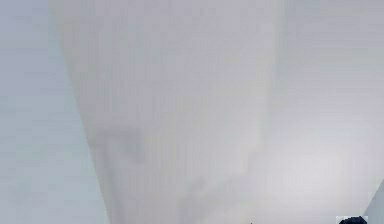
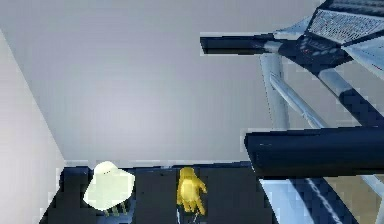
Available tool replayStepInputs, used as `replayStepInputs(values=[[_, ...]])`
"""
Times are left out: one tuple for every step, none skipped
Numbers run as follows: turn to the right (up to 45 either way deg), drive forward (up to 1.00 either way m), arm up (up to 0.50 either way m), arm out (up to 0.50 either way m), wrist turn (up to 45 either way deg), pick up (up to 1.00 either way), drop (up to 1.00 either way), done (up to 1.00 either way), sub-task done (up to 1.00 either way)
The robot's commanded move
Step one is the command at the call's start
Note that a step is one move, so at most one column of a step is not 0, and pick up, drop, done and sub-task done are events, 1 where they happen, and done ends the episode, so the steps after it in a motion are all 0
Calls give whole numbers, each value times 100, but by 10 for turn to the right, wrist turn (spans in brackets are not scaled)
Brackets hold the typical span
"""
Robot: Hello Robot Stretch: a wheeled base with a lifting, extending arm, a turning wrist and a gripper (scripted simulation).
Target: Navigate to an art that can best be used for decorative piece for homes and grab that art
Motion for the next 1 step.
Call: replayStepInputs(values=[[0,0,10,0,0,0,0,0,0]])
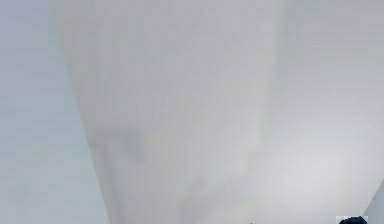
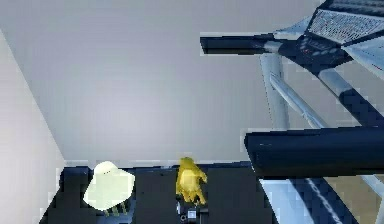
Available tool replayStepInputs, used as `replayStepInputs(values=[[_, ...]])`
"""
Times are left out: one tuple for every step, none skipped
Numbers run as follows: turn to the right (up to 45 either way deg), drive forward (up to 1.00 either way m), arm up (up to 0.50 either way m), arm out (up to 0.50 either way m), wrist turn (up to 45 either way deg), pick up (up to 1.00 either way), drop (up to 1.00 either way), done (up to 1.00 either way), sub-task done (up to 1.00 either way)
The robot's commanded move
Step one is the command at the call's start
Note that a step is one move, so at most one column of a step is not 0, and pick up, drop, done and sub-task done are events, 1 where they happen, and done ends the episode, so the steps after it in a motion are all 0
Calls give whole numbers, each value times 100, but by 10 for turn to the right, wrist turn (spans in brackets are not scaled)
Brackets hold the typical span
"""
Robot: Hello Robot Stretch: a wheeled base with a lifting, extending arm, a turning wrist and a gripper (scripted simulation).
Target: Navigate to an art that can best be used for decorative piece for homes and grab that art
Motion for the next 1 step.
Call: replayStepInputs(values=[[0,0,0,0,0,0,0,100,0]])
